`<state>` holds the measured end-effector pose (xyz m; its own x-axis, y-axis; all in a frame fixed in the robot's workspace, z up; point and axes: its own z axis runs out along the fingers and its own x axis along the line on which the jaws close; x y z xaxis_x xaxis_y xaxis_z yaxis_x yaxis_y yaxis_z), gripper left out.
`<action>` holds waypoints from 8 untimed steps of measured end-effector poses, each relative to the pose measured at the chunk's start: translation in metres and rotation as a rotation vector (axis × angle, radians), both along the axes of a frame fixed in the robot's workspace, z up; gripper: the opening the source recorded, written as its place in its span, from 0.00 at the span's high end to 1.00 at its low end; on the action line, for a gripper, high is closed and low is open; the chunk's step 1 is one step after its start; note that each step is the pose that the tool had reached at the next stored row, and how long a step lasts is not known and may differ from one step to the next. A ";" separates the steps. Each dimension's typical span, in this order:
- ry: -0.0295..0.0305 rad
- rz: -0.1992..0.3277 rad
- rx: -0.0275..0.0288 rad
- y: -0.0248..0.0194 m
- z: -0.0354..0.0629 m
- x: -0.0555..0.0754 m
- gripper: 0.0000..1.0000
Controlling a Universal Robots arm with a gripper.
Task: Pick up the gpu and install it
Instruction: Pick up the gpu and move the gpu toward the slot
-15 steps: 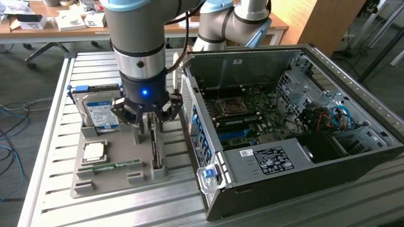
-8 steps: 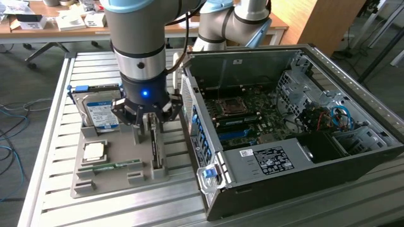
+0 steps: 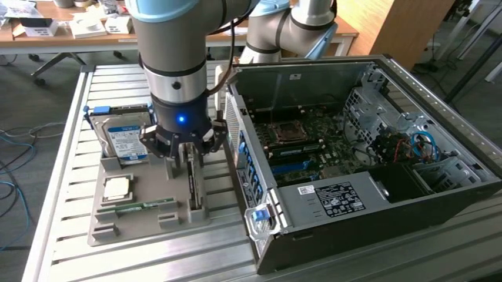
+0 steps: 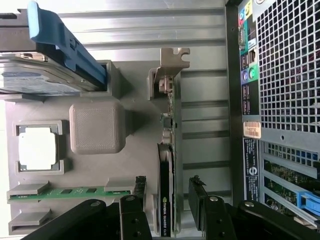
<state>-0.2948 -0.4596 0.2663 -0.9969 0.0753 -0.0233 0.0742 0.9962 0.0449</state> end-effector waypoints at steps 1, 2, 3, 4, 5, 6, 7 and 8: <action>0.0000 0.000 0.0000 0.0000 -0.0016 0.000 0.53; 0.0000 0.000 0.0000 0.0000 -0.0030 0.000 0.53; 0.0000 0.000 0.0000 0.0000 -0.0043 0.000 0.53; 0.0000 0.000 0.0000 0.0000 -0.0056 0.000 0.53; 0.0000 0.000 -0.0001 0.0000 -0.0066 0.000 0.53; 0.0001 0.000 -0.0001 0.0000 -0.0078 0.000 0.53; 0.0001 0.000 0.0000 0.0000 -0.0090 0.000 0.53; 0.0001 0.000 -0.0001 0.0000 -0.0101 0.000 0.53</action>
<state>-0.2948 -0.4596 0.2561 -0.9969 0.0754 -0.0232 0.0743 0.9962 0.0449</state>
